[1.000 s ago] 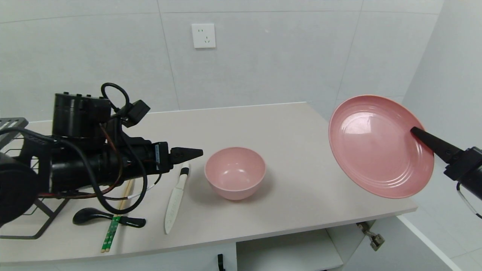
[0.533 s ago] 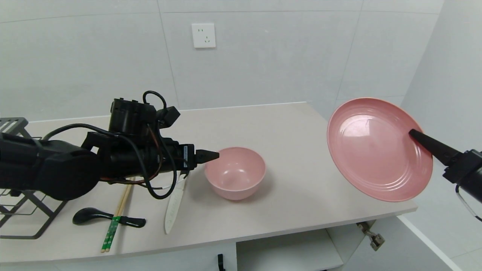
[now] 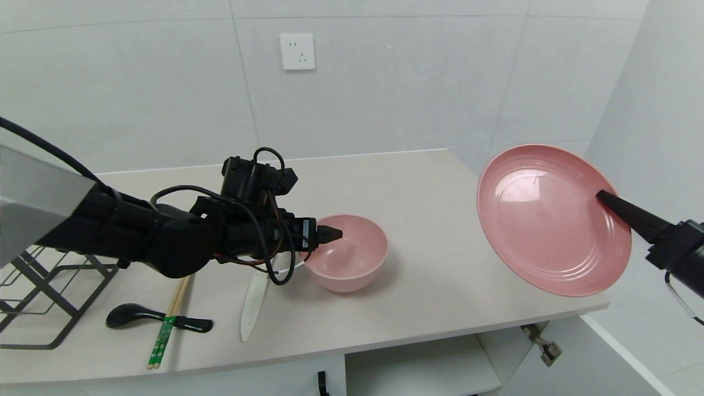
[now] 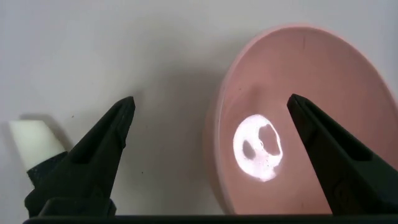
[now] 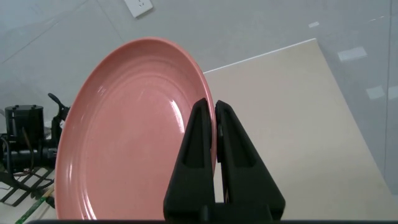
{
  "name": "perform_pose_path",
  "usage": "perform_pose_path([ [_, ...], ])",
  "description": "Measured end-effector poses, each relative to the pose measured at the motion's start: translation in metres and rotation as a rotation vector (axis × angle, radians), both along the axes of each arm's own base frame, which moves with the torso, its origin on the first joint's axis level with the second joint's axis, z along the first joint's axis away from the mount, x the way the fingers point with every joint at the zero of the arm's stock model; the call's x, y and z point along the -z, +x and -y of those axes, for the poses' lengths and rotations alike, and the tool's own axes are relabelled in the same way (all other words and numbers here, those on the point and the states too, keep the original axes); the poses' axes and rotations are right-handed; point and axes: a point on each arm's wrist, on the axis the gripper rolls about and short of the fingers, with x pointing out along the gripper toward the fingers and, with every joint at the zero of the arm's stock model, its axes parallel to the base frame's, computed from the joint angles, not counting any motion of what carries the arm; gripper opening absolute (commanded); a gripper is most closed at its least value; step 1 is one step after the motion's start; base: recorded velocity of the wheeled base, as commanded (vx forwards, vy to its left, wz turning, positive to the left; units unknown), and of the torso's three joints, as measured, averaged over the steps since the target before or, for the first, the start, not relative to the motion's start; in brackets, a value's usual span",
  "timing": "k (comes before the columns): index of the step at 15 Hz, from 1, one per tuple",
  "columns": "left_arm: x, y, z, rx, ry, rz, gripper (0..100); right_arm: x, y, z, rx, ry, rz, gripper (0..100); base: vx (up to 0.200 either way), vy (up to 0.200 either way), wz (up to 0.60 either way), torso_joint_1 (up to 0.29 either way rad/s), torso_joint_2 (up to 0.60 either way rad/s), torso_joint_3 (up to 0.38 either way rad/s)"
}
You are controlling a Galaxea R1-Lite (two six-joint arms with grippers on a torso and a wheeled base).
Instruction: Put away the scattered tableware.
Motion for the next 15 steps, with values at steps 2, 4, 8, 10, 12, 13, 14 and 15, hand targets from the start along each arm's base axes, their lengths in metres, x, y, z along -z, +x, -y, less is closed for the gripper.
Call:
perform_pose_path([
  [2,0.003,0.000,0.004,0.009,0.005,-0.009,100,0.000,0.000,0.000,0.000,0.000,0.000,0,0.000,0.000,0.00,0.000,0.00,0.000],
  [4,0.005,-0.001,0.005,0.010,0.010,-0.019,0,0.000,0.000,0.000,0.000,0.000,0.001,0,0.000,0.000,0.00,0.000,0.00,0.000],
  [8,0.001,-0.004,0.004,0.006,0.011,-0.017,0,-0.001,0.000,0.000,0.000,-0.001,0.005,0,0.000,0.000,0.00,0.000,0.00,0.000],
  [10,-0.005,-0.007,0.000,-0.016,0.018,-0.003,0,0.000,0.000,0.000,-0.001,-0.001,0.001,0,0.000,0.000,0.00,0.000,0.00,0.000],
  [12,-0.011,-0.007,-0.005,-0.056,0.029,0.028,0,0.001,0.000,-0.002,-0.012,-0.001,-0.003,0,0.000,0.000,0.00,0.000,0.00,0.000],
  [13,-0.014,-0.007,-0.007,-0.080,0.037,0.043,0,0.001,0.000,-0.003,-0.017,-0.002,-0.006,0,0.000,0.000,0.00,0.000,0.00,0.000],
  [14,-0.017,-0.007,-0.010,-0.095,0.038,0.055,0,0.002,-0.001,-0.004,-0.020,-0.002,-0.010,0,0.000,0.000,0.00,0.000,0.00,0.000],
  [15,-0.022,-0.008,-0.013,-0.103,0.033,0.069,0,0.003,-0.001,-0.004,-0.022,-0.002,-0.014,0,0.000,0.000,0.00,0.000,0.00,0.000],
])
